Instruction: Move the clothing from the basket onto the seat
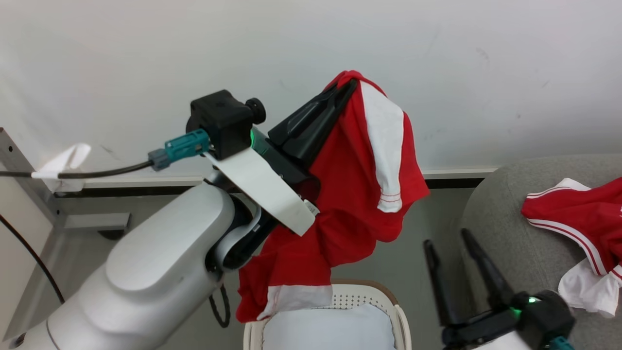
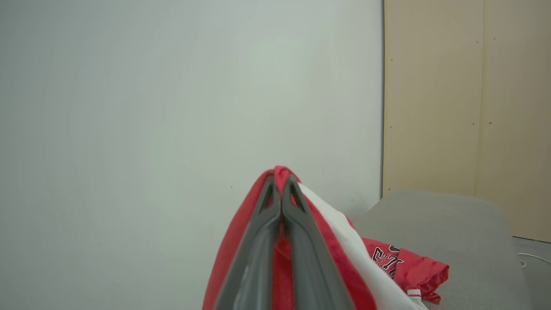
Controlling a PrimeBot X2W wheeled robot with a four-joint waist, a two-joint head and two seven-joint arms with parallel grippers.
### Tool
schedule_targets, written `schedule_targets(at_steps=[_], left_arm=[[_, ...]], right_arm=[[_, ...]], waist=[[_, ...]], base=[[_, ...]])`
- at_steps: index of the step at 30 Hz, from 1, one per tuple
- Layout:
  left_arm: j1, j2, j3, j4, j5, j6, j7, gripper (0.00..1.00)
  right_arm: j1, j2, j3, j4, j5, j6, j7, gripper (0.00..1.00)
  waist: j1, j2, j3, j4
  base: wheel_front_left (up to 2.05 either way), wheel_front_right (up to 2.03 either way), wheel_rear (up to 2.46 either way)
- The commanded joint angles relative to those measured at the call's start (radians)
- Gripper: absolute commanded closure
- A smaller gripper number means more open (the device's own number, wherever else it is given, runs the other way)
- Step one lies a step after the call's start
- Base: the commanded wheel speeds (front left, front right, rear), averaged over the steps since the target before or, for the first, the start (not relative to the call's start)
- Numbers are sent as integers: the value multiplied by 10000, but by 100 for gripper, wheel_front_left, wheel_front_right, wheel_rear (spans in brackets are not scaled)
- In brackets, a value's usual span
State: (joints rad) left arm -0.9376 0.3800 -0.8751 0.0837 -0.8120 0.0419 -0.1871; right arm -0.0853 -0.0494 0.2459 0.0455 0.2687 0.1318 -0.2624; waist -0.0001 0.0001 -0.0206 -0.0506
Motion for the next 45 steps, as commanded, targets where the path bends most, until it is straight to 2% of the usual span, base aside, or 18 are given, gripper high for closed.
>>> schedule_targets(at_steps=[1, 9, 22, 23, 24, 25, 34, 45], left_arm=[[177, 59, 5, -72, -92, 55, -2, 100], [411, -130, -293, -225, -22, 44, 26, 100], [1005, -877, -1466, -655, 40, -272, 236, 100], [1050, -915, -1544, -674, 55, -284, 252, 100], [1088, -942, -1597, -683, 56, -296, 259, 100], [1119, -950, -1633, -686, 44, -282, 279, 100], [1264, -727, -1520, -477, -149, -167, 206, 100], [2007, -236, -1491, -522, -241, -104, -203, 100]], right_arm=[[-161, -6, 298, 79, 109, -22, -12, 0], [-948, -15, 1618, 670, 413, -22, 555, 0], [-2152, -15, 1705, 2334, 1266, -22, 278, 0], [-2218, -15, 1703, 2434, 1296, -22, 228, 14], [-2283, -13, 1726, 2537, 1291, -22, 215, 64], [-2341, -12, 1766, 2643, 1287, -22, 183, 100], [-2418, -13, 1867, 2844, 1356, -22, 19, 100], [-2139, -14, 1381, 2043, 1304, -22, -23, 100]], waist=[[1, -1, -3, 43], [1, -1, -27, 342], [1, -1, -139, 1427], [1, -1, -152, 1509], [1, -1, -159, 1586], [1, -1, -168, 1654], [1, -1, -145, 1859], [1, -1, 7, 1184]], base=[[0, 0, 0], [0, 0, 0], [0, 0, 0], [0, 0, 0], [0, 0, 0], [0, 0, 0], [0, 0, 0], [0, 0, 0]])
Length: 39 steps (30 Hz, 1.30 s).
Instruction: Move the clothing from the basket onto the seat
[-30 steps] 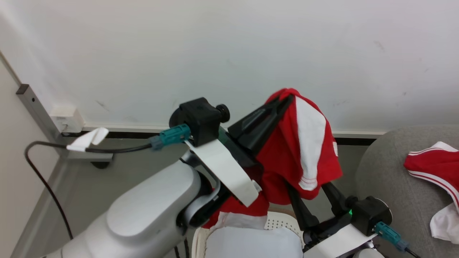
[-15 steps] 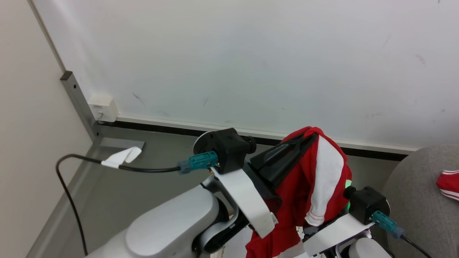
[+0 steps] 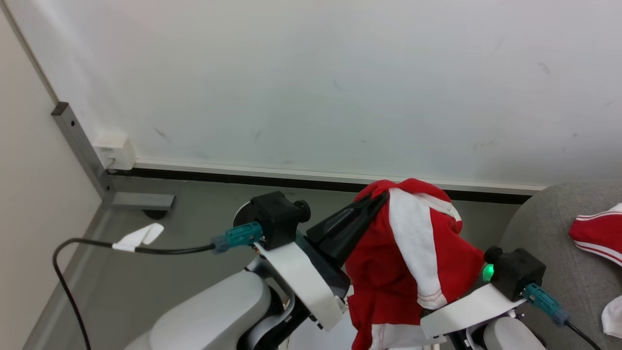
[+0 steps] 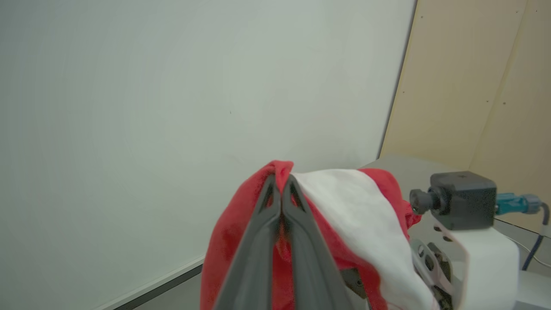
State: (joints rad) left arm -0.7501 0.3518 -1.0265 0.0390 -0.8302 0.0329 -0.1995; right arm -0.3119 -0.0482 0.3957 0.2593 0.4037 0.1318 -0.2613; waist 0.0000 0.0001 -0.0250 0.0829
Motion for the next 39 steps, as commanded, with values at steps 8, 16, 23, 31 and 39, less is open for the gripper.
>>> schedule_targets(at_steps=[8, 16, 23, 31, 39], left_arm=[[635, 323, -105, -571, 33, 3, -240, 0], [1167, 824, -136, -836, 268, 171, -405, 0], [1227, 1035, -186, -1091, 514, 262, -386, 0], [1070, 1108, -476, -1154, 698, 233, -160, 0], [1004, 1025, -709, -853, 987, 194, -160, 0]], right_arm=[[340, -22, -1167, -686, -754, -22, -38, 100], [564, -22, -2083, -1371, -1296, -22, 55, 100], [1185, -35, -3034, -2743, -1903, -23, 609, 100], [2035, -22, -3835, -4280, -2083, -23, 1135, 100], [2511, -15, -4008, -4918, -1953, -23, 1407, 100]], waist=[[0, -1, 192, -955], [0, -1, 470, -2325], [0, -1, 756, -3768], [0, -1, 1002, -5128], [0, -1, 1092, -5727]], base=[[0, 0, 0], [0, 0, 0], [0, 0, 0], [0, 0, 0], [0, 0, 0]])
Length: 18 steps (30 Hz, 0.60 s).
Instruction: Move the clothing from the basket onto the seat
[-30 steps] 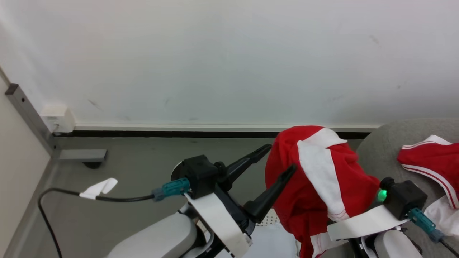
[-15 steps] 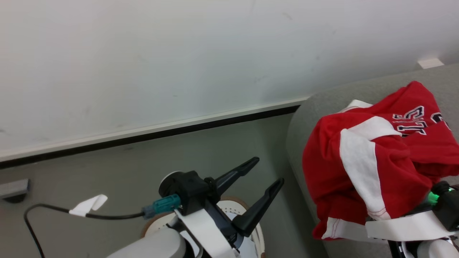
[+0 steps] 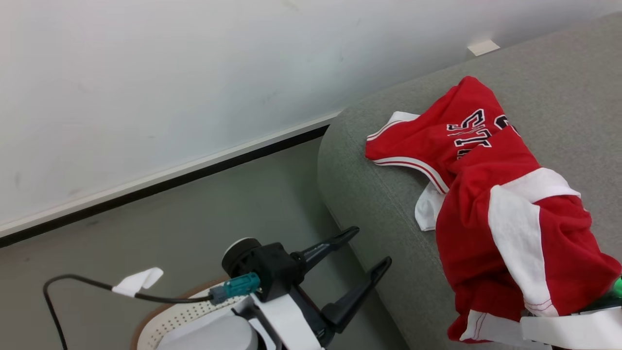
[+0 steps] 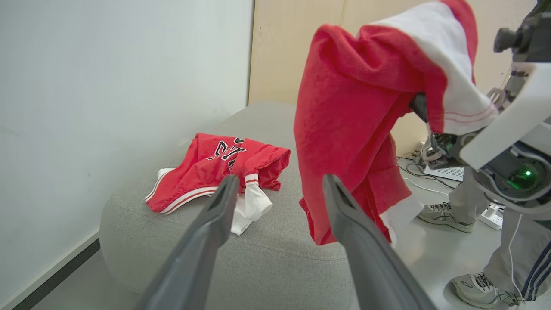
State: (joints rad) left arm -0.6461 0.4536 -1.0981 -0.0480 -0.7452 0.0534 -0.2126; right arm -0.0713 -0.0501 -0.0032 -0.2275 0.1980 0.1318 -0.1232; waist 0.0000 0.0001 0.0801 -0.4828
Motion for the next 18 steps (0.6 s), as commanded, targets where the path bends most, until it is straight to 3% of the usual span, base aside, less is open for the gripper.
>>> schedule_targets(at_steps=[1, 9, 18], left_arm=[[-39, 0, -12, 37, 160, -13, -35, 0], [-161, 55, -106, -6, 286, -46, 38, 0], [-468, 923, -8, -895, 425, -30, 417, 0]], right_arm=[[118, 4, -26, -89, 110, -23, 54, 100], [-375, -23, -266, -176, 47, -23, 362, 100], [-2963, -443, -1431, 192, 315, -23, 1756, 100]], waist=[[0, -1, 43, -91], [0, -1, 287, -25], [0, -1, 1695, 602]], base=[[0, 0, 0], [0, 0, 0], [0, 0, 0]])
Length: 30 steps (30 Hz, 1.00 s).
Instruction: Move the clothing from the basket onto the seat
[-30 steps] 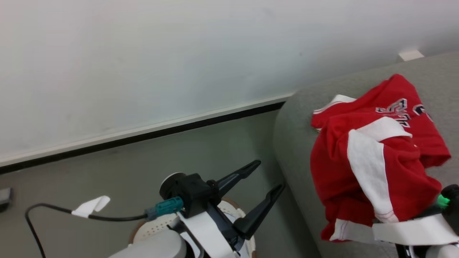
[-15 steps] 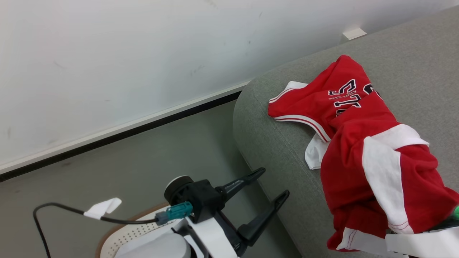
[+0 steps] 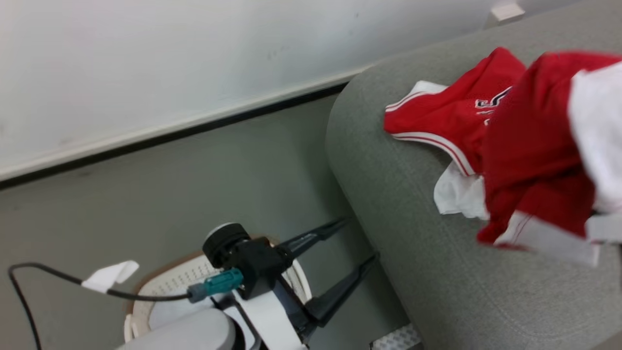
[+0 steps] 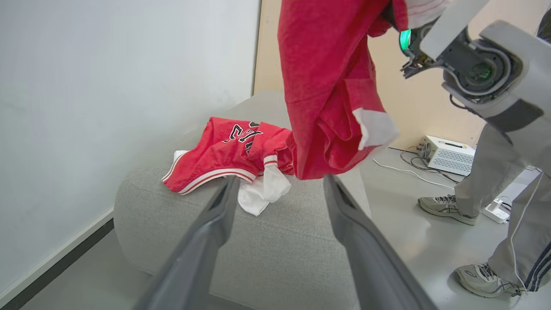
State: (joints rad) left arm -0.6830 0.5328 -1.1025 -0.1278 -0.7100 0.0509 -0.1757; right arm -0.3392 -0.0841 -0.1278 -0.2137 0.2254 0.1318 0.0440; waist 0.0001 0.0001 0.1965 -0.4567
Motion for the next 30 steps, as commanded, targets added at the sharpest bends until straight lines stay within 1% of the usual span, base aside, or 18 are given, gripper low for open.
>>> schedule_targets(at_steps=[1, 4, 7, 12, 16, 20, 22, 24, 26, 29, 30], left_arm=[[-123, 270, 81, -222, 79, -9, 66, 0], [-209, 667, 185, -623, 84, -27, 147, 0], [-324, 1079, 316, -975, 122, -71, 220, 0], [-426, 1811, 588, -1391, 140, -122, 151, 0], [-425, 2427, 872, -1630, 48, -160, -1, 0], [-421, 2723, 1048, -1763, -21, -228, -172, 0], [-373, 2797, 1068, -1766, -7, -251, -255, 0], [-308, 2777, 1078, -1714, -21, -270, -330, 0], [-242, 2754, 1110, -1652, -67, -266, -406, 0], [-216, 2785, 1167, -1586, -133, -247, -477, 0], [-216, 2785, 1167, -1586, -133, -247, -477, 0]], right_arm=[[-674, -144, -354, 141, 45, -23, 250, 100], [-1764, -466, -972, 472, 190, -23, 906, 100], [-2754, -973, -1597, 865, -3, -23, 1511, 100], [-4206, -1789, -3039, 1567, -498, -23, 2055, 100], [-4608, -2228, -3761, 2192, -1265, -23, 2482, 100], [-4342, -2629, -4395, 2917, -2425, -24, 2968, 100], [-4088, -2611, -4623, 3240, -2933, -24, 3236, 100], [-3795, -2436, -4867, 3522, -3350, -24, 3612, 100], [-3414, -2166, -4926, 3744, -3646, -24, 4245, 100], [-2991, -1935, -4948, 3685, -4004, -24, 4866, 100], [-2991, -1935, -4948, 3685, -4004, -24, 4866, 100]], waist=[[-1, -1, 710, 433], [-1, -1, 1320, 757], [-1, -1, 1953, 1072], [-1, -1, 3005, 1653], [-1, -1, 3770, 2040], [-1, -1, 4273, 2415], [-1, -1, 4387, 2554], [-1, -1, 4405, 2646], [-1, -1, 4379, 2701], [-1, -1, 4356, 2734], [-1, -1, 4356, 2734]], base=[[0, 0, 0], [0, 0, 0], [0, 0, 0], [0, 0, 0], [0, 0, 0], [0, 0, 0], [0, 0, 0], [0, 0, 0], [0, 0, 0], [0, 0, 0], [0, 0, 0]])
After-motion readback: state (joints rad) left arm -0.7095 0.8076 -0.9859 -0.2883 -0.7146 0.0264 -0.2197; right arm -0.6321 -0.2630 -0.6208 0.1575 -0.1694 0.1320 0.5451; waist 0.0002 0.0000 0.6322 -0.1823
